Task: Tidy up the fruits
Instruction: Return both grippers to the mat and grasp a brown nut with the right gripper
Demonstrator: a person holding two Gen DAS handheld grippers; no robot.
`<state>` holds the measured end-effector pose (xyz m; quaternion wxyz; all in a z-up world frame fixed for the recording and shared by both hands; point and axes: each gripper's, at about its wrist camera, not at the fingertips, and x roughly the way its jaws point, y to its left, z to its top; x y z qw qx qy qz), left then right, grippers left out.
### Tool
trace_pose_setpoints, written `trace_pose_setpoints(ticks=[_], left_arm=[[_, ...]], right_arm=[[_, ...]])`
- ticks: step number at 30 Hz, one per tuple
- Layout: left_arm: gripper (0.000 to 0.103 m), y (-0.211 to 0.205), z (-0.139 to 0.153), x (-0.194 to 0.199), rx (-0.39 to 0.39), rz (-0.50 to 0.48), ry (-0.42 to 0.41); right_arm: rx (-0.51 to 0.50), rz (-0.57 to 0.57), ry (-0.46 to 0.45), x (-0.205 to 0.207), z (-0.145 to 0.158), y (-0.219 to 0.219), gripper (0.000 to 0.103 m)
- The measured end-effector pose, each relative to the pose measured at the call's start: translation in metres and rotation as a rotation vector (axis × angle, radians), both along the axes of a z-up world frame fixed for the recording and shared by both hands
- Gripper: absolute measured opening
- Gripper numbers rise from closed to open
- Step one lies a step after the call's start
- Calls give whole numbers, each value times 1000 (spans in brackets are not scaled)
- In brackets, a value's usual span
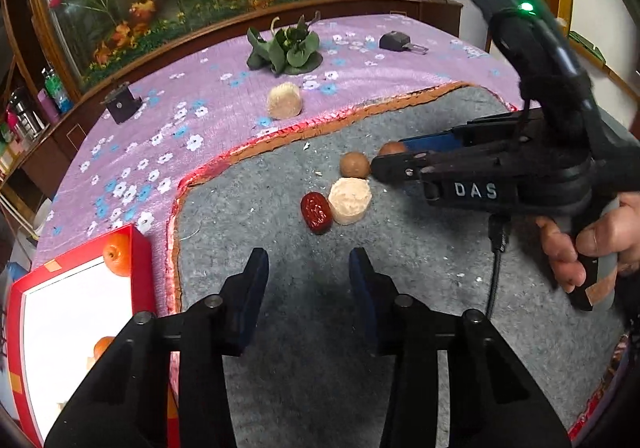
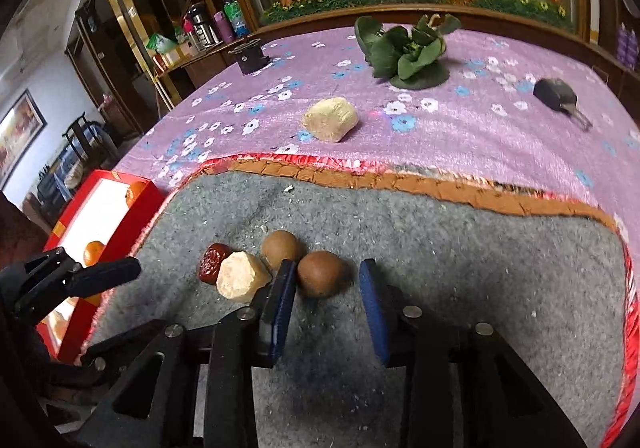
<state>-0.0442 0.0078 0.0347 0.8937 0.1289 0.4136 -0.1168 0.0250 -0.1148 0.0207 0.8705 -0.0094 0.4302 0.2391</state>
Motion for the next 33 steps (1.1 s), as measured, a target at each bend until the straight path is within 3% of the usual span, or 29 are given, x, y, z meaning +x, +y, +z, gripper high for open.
trace_pose_setpoints(ticks=[11,20,27,33], left_arm=[[36,-16,-4,27,62,-33,33],[28,-28,-9,36,125,-94,58],[25,-37,-6,19,102,-198,68],[25,-18,-2,25,94,-112,44]], right_arm=[[217,-119,79,17,12,-45,25],[276,-170,111,22,12,-59,25],[290,-191,117,24,12,-65,25],[296,-192,119,24,11,-66,25]])
